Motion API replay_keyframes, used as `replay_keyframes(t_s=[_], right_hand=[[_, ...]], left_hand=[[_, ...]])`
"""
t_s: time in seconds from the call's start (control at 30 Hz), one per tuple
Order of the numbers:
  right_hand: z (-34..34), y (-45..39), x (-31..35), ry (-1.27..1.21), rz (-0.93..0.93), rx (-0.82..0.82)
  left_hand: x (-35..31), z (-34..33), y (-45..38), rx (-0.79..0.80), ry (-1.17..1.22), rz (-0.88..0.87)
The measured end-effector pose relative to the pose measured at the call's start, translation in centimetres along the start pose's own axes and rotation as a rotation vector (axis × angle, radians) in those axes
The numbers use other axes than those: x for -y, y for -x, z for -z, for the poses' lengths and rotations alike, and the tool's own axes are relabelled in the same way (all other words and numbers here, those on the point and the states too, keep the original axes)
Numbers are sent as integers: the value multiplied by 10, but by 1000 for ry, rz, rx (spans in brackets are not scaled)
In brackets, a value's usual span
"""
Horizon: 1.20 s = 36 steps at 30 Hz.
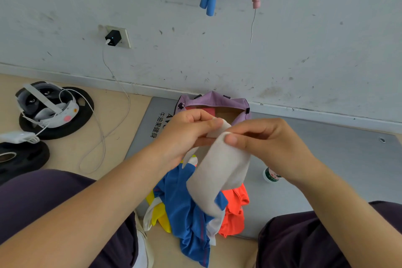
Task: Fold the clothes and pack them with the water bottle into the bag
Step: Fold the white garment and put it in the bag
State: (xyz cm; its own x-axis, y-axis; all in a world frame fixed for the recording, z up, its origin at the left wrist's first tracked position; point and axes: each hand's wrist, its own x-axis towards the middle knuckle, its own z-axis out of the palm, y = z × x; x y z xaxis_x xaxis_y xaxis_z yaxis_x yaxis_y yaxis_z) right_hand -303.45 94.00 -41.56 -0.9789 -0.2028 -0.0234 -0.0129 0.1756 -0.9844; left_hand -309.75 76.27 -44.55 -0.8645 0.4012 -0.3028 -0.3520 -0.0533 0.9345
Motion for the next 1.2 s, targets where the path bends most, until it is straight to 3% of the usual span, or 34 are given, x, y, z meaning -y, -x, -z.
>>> replay_keyframes(t_s=[0.13, 0.33, 0.57, 0.9, 1.07, 1.2], right_hand=[[-5, -3, -7, 153, 22, -217], [-9, -1, -10, 270, 58, -327], [-1, -4, -10, 282, 49, -338], [8, -6, -9, -64, -37, -147], [20, -6, -10, -4, -187, 72], [23, -6, -11, 57, -208, 141]], left_hand=[[2, -5, 4, 96, 48, 58], [-1, -4, 6, 151, 18, 60], [-4, 0, 8, 226, -10, 32], [-2, 1, 11, 284, -97, -6], [-3, 2, 12, 299, -146, -39], [-7, 4, 11, 292, -275, -167]])
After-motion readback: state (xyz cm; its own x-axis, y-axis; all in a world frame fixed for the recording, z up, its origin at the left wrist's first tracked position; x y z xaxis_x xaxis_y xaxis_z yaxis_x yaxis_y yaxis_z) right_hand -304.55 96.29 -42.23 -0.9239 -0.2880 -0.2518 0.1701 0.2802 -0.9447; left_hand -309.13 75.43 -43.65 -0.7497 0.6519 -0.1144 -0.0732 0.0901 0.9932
